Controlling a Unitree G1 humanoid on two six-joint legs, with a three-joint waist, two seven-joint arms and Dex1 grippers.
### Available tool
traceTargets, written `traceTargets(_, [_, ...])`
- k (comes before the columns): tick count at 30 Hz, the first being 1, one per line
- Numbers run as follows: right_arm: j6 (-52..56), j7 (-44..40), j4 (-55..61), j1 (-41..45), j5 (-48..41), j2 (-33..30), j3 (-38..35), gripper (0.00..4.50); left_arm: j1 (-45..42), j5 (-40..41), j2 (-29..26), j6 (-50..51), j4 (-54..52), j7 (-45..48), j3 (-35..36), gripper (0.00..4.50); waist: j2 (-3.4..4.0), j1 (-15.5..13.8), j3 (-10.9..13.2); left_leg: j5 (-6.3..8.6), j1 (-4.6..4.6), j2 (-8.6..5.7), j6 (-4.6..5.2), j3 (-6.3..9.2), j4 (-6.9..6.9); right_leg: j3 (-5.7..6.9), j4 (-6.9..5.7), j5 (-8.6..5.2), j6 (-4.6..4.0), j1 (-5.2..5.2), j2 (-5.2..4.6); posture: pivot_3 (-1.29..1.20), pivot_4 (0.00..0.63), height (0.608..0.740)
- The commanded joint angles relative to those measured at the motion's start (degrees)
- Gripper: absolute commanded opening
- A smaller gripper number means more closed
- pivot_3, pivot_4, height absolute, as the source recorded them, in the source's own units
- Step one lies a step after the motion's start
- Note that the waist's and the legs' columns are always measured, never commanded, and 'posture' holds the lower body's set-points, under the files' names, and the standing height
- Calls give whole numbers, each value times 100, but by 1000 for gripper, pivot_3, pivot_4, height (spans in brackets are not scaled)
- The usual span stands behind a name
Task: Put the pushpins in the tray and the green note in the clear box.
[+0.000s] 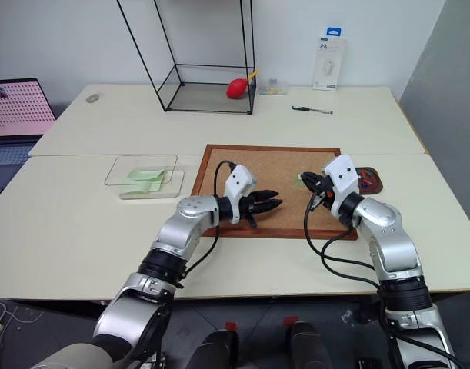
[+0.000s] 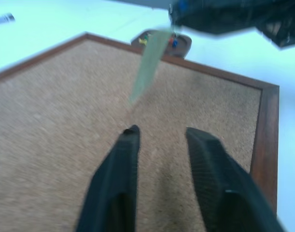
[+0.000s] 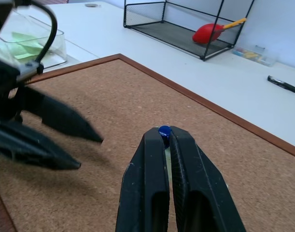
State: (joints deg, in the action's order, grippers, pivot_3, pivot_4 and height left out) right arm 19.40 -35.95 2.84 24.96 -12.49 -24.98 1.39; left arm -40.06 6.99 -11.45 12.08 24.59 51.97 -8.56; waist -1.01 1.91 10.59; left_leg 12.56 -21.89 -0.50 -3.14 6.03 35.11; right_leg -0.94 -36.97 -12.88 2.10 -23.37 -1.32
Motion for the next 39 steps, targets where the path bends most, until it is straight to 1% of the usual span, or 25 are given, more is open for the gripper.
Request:
traceTargets(1, [8, -78, 330, 113, -33, -73, 0, 0, -106, 145, -77, -250, -116, 106, 103, 2652, -1, -4, 0, 0, -1, 0, 0, 0, 0, 0, 1, 0, 0, 0, 0, 0, 150, 740])
traceTargets(5, [118, -59, 353, 143, -22, -54, 33, 0, -365, 87, 0, -502, 258, 106, 93, 3317, -1, -9, 0, 0, -3, -1, 0, 0, 0, 1, 1, 0, 0, 0, -1, 0, 150, 740])
traceTargets(8, [221, -41, 439, 160, -26, -35, 84, 0, -576, -30, 88, -779, 629, 50, 38, 3909, -1, -11, 1, 0, -3, -1, 0, 0, 1, 1, 1, 0, 0, 0, -1, 0, 150, 740])
traceTargets(9, [280, -44, 478, 167, -40, -32, 101, 0, -673, -79, 126, -904, 808, 9, 26, 4034, -1, -8, 1, 0, -3, -1, 0, 0, 1, 1, 2, 0, 0, 0, 0, 0, 150, 740])
traceTargets(10, [353, -43, 528, 174, -57, -30, 116, 0, -778, -122, 165, -1011, 993, -11, 18, 4295, -1, -7, 1, 0, -3, -1, 0, 0, 0, 1, 2, 0, 0, 0, 0, 0, 150, 740])
traceTargets(11, [415, -40, 563, 186, -64, -29, 130, 0, -872, -150, 197, -1107, 1163, -4, 11, 4453, -2, -5, 1, 0, -3, -1, 0, 0, 0, 1, 2, 0, 0, 0, 0, 0, 150, 740])
traceTargets(18, [875, -11, 822, 295, -194, 26, 164, 0, -1414, -292, 400, -1620, 2232, 89, -28, 4487, -2, -3, 1, 0, -4, -1, 0, 0, 0, 2, 2, 0, 0, 0, 0, 0, 150, 740])
traceTargets(25, [1201, 56, 1013, 361, -325, 99, 135, 0, -1890, -298, 579, -2038, 3161, 108, 146, 4487, -4, -3, 2, 0, -8, -2, 0, 1, 0, 3, 2, 0, 0, -3, 0, 0, 150, 740])
traceTargets(28, [1286, 78, 1076, 362, -361, 121, 127, 0, -2001, -247, 594, -2056, 3382, 250, 210, 3998, -4, -2, 2, 0, -8, -2, 0, 1, 0, 4, 1, 0, 1, -5, 0, 0, 150, 740])
traceTargets(30, [1338, 91, 1114, 365, -386, 141, 121, 0, -2054, -234, 600, -2043, 3500, 374, 241, 3557, -4, -1, 2, 0, -8, -1, 0, 2, 0, 4, 1, 0, 1, -5, 1, 0, 150, 740])
traceTargets(33, [1390, 109, 1146, 376, -419, 156, 115, 0, -2114, -245, 614, -2060, 3627, 440, 299, 3114, -4, -2, 2, 0, -10, -2, 0, 2, 0, 3, 1, 0, 1, -5, 0, 0, 150, 740])
traceTargets(34, [1406, 114, 1157, 379, -428, 161, 113, 0, -2135, -254, 619, -2074, 3667, 452, 313, 2890, -4, -2, 2, 0, -10, -2, 0, 1, 0, 3, 2, 0, 1, -5, 1, 0, 150, 740])
traceTargets(38, [1462, 128, 1188, 388, -471, 164, 116, 0, -2183, -236, 667, -2096, 3771, 572, 364, 2228, -5, -3, 3, 0, -12, -2, 0, 2, 0, 5, 1, 0, 1, -8, 1, 0, 150, 740])
traceTargets(39, [1476, 131, 1198, 390, -480, 164, 118, 0, -2191, -230, 679, -2102, 3788, 603, 378, 1989, -5, -3, 3, 0, -12, -2, 0, 2, 0, 4, 1, 0, 1, -8, 1, 0, 150, 740])
